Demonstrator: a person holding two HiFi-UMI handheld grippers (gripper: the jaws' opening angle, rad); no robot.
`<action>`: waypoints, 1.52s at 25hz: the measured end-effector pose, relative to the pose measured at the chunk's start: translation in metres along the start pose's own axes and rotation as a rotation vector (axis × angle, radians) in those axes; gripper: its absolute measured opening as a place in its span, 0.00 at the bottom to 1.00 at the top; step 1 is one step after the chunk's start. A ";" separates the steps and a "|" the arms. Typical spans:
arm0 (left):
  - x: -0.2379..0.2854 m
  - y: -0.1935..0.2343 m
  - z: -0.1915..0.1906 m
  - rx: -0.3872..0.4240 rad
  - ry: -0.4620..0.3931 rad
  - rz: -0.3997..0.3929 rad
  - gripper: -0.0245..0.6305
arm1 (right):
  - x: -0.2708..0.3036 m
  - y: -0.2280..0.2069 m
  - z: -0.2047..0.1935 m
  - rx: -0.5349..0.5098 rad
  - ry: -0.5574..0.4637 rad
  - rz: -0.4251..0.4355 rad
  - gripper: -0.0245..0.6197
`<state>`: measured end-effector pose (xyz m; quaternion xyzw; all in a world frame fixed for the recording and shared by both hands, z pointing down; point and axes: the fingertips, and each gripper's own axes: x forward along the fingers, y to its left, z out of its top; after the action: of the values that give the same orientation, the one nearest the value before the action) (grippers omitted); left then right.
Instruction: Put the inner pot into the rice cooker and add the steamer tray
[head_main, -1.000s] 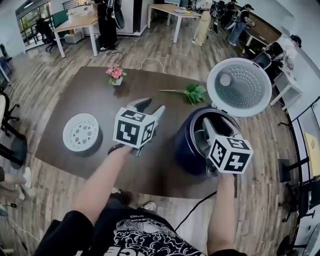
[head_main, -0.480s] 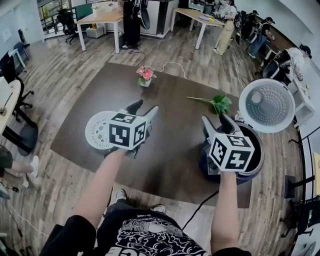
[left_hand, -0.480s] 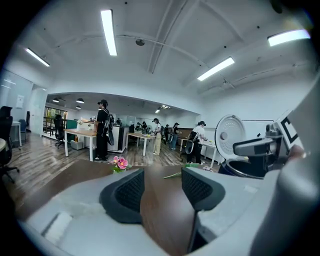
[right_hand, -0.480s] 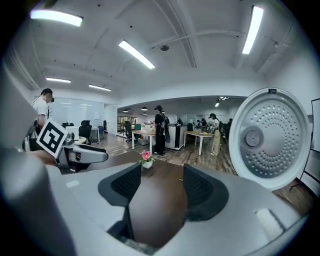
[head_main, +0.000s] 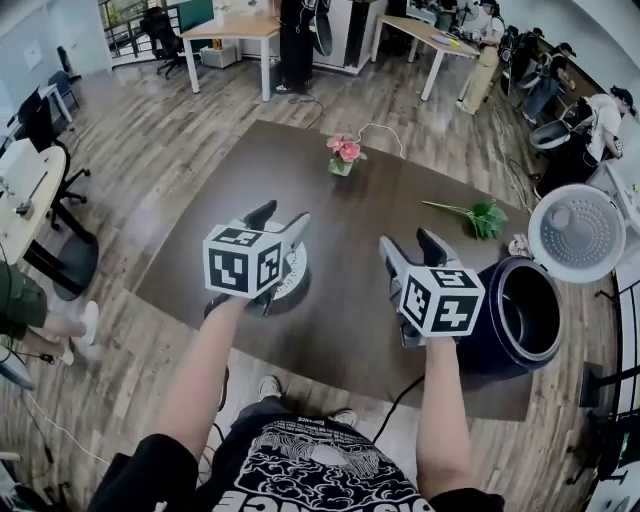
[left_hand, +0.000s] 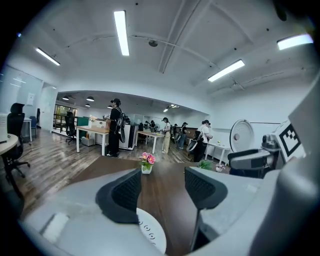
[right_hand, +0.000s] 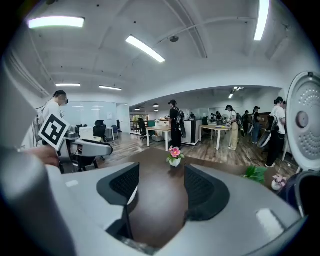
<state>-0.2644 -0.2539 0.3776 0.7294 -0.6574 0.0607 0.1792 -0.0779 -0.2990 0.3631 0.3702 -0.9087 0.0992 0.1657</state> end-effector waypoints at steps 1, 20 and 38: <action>-0.004 0.010 -0.002 -0.001 0.006 0.005 0.46 | 0.008 0.012 -0.003 0.008 0.004 0.017 0.47; -0.028 0.146 -0.097 -0.141 0.182 -0.034 0.59 | 0.112 0.124 -0.073 0.198 0.124 0.065 0.50; 0.011 0.186 -0.185 -0.259 0.451 -0.137 0.60 | 0.151 0.126 -0.175 0.437 0.348 -0.028 0.48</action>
<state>-0.4181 -0.2141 0.5862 0.7112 -0.5522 0.1250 0.4167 -0.2288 -0.2536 0.5741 0.3871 -0.8184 0.3526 0.2370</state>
